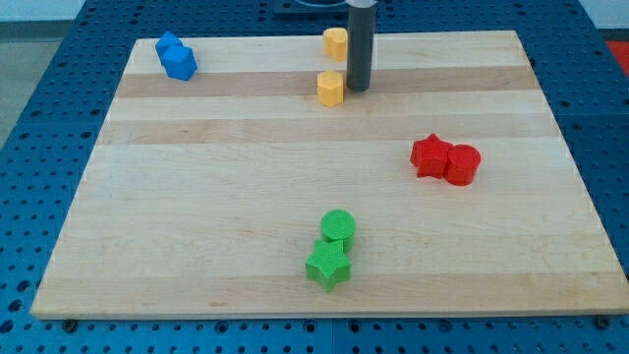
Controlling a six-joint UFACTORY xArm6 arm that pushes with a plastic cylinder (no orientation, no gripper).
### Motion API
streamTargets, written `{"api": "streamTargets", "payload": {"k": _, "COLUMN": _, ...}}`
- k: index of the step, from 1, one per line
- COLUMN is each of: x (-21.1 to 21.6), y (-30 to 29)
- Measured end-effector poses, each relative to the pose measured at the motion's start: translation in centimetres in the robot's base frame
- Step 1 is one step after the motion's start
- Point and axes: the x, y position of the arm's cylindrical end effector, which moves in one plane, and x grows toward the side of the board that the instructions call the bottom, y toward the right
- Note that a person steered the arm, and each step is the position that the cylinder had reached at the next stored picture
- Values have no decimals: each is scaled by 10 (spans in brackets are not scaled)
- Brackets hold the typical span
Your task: Push yellow heart into yellow hexagon
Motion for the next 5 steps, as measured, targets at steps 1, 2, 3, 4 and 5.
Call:
{"api": "streamTargets", "payload": {"k": 1, "x": -41, "y": 39}}
{"api": "streamTargets", "payload": {"k": 2, "x": -93, "y": 49}}
{"api": "streamTargets", "payload": {"k": 3, "x": -104, "y": 42}}
{"api": "streamTargets", "payload": {"k": 4, "x": -103, "y": 16}}
{"api": "streamTargets", "payload": {"k": 5, "x": -103, "y": -8}}
